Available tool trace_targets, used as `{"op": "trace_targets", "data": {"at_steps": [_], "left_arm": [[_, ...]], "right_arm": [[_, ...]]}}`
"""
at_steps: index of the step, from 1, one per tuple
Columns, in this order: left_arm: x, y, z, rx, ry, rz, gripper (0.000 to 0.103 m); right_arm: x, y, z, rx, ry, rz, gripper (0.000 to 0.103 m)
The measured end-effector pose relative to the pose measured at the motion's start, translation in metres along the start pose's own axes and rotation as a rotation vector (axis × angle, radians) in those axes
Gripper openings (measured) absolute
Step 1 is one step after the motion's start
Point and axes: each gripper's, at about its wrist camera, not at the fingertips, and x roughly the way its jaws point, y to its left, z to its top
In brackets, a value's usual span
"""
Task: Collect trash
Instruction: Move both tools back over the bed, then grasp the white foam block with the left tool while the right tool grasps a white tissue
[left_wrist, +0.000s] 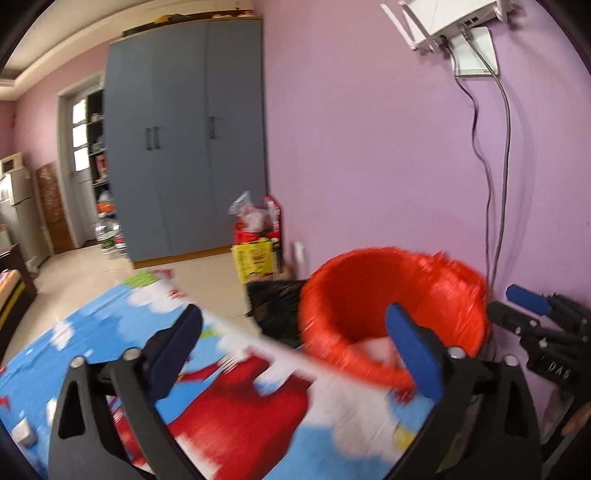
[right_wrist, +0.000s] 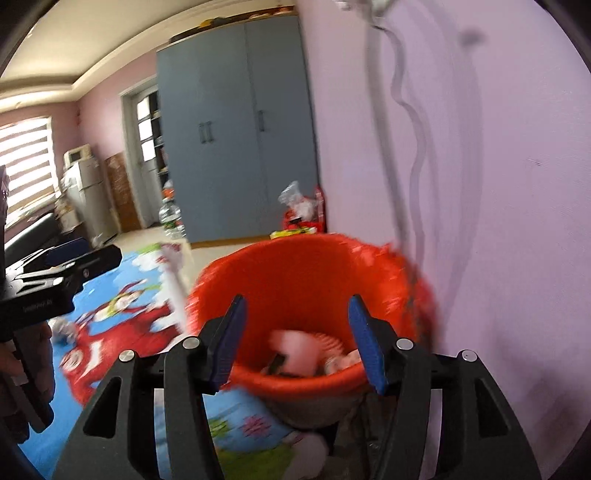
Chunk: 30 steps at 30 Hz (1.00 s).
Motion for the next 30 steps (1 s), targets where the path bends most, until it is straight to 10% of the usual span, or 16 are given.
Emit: {"op": "trace_targets", "data": {"at_steps": [15, 30], "left_arm": [[-0.132, 0.122, -0.111, -0.049, 0.130, 0.241, 0.098], [-0.197, 0.235, -0.130, -0.202, 0.088, 0.419, 0.098]], "right_arm": [[0.009, 0.164, -0.031, -0.160, 0.147, 0.284, 0.062], [0.074, 0.317, -0.039, -0.305, 0.289, 0.463, 0.068]]}}
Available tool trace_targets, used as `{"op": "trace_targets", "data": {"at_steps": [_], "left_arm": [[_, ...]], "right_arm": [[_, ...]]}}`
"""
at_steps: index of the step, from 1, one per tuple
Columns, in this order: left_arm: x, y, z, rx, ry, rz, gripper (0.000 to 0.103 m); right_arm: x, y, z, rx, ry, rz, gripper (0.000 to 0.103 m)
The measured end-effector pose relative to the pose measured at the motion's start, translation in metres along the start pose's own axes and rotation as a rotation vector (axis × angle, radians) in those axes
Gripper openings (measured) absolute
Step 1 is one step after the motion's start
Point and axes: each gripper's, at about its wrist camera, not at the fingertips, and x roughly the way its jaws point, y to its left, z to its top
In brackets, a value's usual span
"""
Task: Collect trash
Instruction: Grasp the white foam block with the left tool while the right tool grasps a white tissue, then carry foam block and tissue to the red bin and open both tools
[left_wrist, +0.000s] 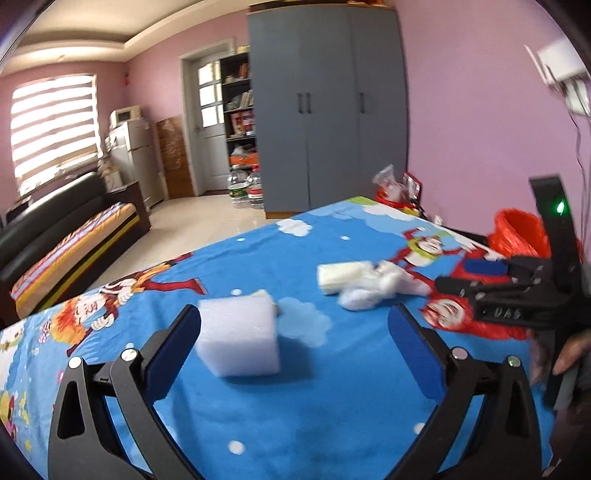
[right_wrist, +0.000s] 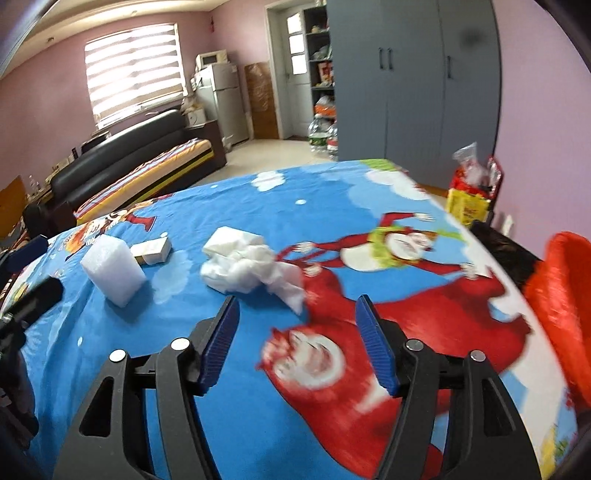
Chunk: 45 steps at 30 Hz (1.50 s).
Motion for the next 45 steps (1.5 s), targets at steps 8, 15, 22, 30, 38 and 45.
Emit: {"op": "trace_targets", "data": {"at_steps": [8, 15, 22, 30, 38, 45], "left_arm": [[0.020, 0.012, 0.005, -0.020, 0.023, 0.017, 0.098], [0.038, 0.020, 0.010, -0.056, 0.038, 0.022, 0.098], [0.061, 0.012, 0.012, -0.015, 0.074, 0.044, 0.098], [0.089, 0.026, -0.008, -0.068, 0.201, 0.136, 0.098], [0.066, 0.028, -0.010, -0.084, 0.171, 0.067, 0.066], [0.020, -0.011, -0.003, -0.041, 0.097, 0.014, 0.066]], "right_arm": [[0.055, 0.022, 0.023, -0.023, 0.079, 0.043, 0.070], [0.082, 0.023, 0.030, -0.023, 0.160, 0.077, 0.059], [0.055, 0.023, 0.017, -0.069, 0.115, 0.101, 0.029], [0.029, 0.013, 0.005, -0.025, 0.097, 0.107, 0.028], [-0.006, 0.015, -0.008, 0.000, 0.067, 0.107, 0.028], [-0.047, 0.006, -0.018, 0.034, 0.020, 0.101, 0.028]]}}
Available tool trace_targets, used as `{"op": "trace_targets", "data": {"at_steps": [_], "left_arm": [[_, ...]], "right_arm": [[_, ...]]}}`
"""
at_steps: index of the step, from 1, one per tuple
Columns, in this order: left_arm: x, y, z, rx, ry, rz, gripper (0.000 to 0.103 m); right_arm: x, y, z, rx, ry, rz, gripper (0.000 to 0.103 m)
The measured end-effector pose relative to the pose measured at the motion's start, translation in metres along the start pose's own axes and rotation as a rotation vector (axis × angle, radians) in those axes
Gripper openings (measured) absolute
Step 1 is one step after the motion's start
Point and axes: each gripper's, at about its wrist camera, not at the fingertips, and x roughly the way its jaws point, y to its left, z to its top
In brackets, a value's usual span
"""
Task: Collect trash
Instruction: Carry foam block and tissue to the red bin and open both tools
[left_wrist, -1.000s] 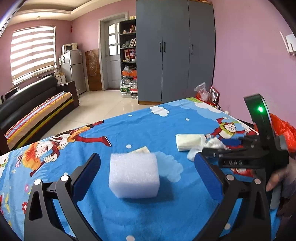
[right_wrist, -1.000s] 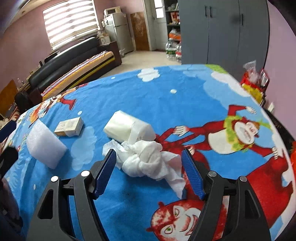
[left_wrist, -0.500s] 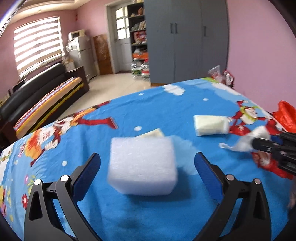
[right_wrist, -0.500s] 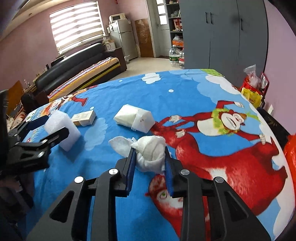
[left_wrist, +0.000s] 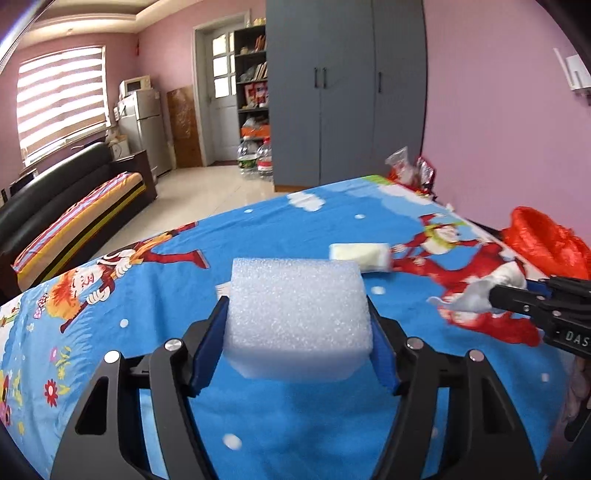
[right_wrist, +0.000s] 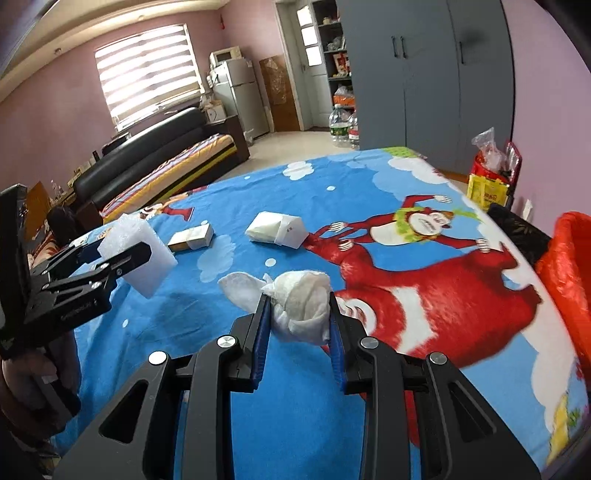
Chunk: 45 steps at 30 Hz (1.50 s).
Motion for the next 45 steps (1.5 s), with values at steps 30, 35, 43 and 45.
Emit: {"op": "trace_targets", "data": {"at_steps": [30, 35, 43, 45], "left_arm": [[-0.108, -0.183, 0.013, 0.164, -0.192, -0.269, 0.067], [-0.100, -0.216, 0.027, 0.195, -0.197, -0.344, 0.067], [-0.072, -0.279, 0.055, 0.266, -0.207, -0.469, 0.067], [-0.062, -0.294, 0.064, 0.276, -0.205, -0.503, 0.067]], "right_arm": [[-0.176, -0.063, -0.046, 0.066, -0.306, -0.209, 0.029], [-0.193, -0.096, -0.050, 0.124, -0.326, -0.277, 0.029], [-0.207, -0.159, -0.055, 0.203, -0.336, -0.399, 0.029], [-0.205, -0.176, -0.054, 0.208, -0.328, -0.434, 0.029]]}}
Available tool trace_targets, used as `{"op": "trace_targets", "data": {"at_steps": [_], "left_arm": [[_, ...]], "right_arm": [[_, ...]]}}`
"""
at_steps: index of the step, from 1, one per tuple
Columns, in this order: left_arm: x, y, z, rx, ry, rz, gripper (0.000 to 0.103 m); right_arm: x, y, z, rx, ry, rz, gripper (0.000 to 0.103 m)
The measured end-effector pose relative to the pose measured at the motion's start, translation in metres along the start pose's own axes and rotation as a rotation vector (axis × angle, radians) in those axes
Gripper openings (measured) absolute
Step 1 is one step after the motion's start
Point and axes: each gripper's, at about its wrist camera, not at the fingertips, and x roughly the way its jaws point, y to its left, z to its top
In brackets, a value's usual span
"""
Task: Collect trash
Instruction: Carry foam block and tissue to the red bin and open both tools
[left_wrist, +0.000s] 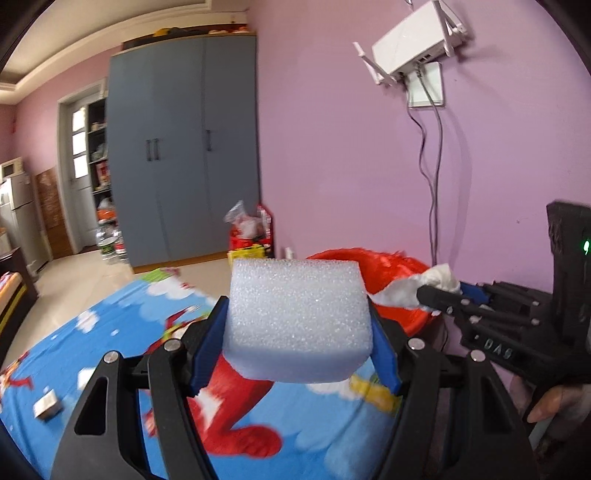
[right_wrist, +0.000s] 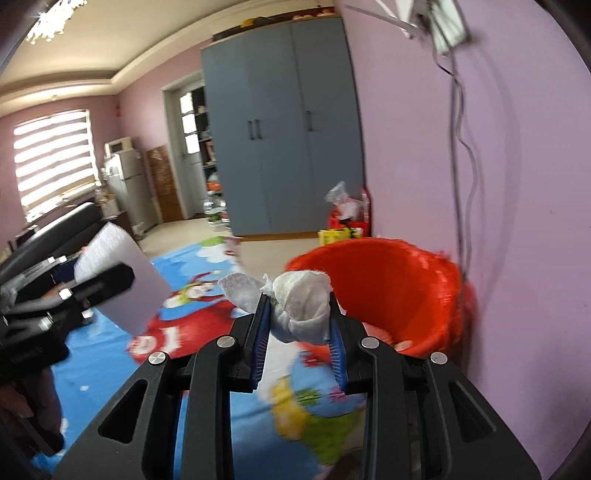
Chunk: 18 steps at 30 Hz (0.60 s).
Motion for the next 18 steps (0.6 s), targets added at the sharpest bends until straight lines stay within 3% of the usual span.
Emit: {"op": "trace_targets", "data": {"at_steps": [10, 18], "left_arm": [[0.090, -0.015, 0.039, -0.002, 0.031, -0.144, 0.067], [0.150, -0.024, 0.068, -0.009, 0.041, -0.195, 0.068]], "right_arm": [[0.047, -0.051, -0.002, 0.023, 0.025, -0.102, 0.032], [0.086, -0.075, -0.005, 0.024, 0.047, -0.129, 0.034]]}}
